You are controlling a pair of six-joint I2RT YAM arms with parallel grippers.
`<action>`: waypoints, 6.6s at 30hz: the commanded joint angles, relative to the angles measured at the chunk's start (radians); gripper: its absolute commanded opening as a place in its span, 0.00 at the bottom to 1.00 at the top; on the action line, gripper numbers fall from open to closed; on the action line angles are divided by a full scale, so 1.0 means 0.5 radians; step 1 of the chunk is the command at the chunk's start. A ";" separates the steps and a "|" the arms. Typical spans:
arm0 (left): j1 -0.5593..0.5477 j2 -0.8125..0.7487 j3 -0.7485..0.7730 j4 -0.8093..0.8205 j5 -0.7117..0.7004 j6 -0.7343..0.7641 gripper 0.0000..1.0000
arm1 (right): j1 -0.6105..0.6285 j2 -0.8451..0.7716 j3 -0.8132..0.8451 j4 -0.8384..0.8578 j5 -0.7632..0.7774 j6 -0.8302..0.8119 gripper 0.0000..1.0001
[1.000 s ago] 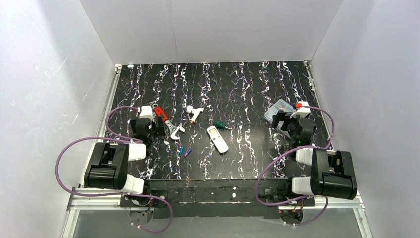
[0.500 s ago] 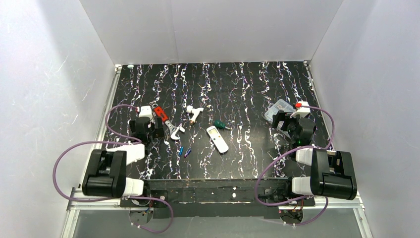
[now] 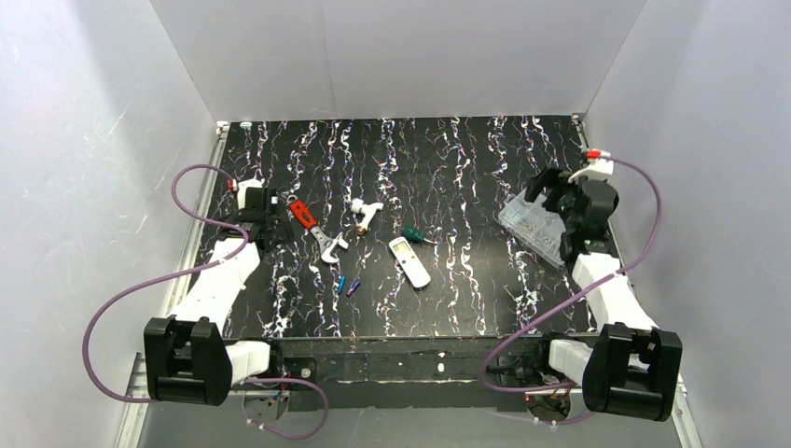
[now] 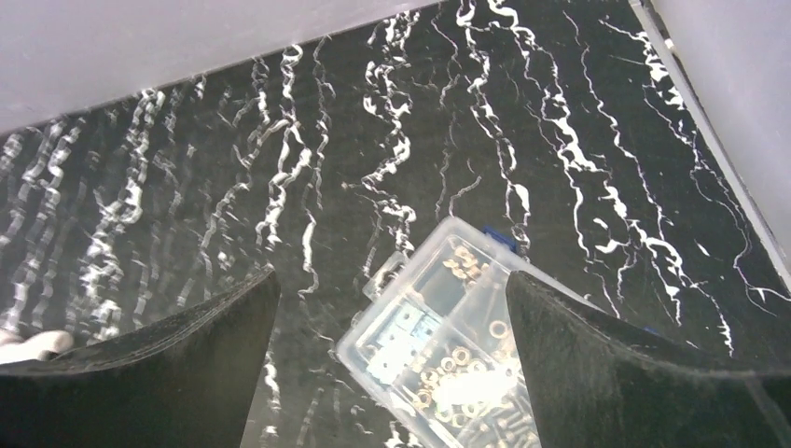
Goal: Load the batteries into the remote control
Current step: Pick up the remote control from the center of the board, then adjust the remote control.
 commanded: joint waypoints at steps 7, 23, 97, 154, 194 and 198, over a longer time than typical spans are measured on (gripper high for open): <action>0.006 -0.307 0.164 -0.757 -0.245 -0.189 0.99 | -0.012 -0.235 0.448 -0.691 0.080 0.456 1.00; 0.002 -0.522 0.226 -1.064 0.538 -0.044 0.99 | 0.984 0.063 0.621 -1.000 0.280 0.300 0.75; -0.035 -0.521 0.204 -1.024 1.513 -0.828 0.99 | 2.001 0.519 0.552 -1.160 0.177 0.136 0.01; -0.870 -0.097 0.681 -1.078 0.762 -2.244 0.84 | 2.780 0.641 1.046 -1.045 1.165 -0.546 0.01; -0.879 -0.083 0.408 -0.358 1.260 -2.247 0.00 | 2.892 0.397 0.911 -1.164 1.019 -0.549 0.74; -0.879 -0.145 0.368 -0.245 1.286 -2.168 0.00 | 2.892 0.213 0.813 -1.194 0.880 -0.520 0.74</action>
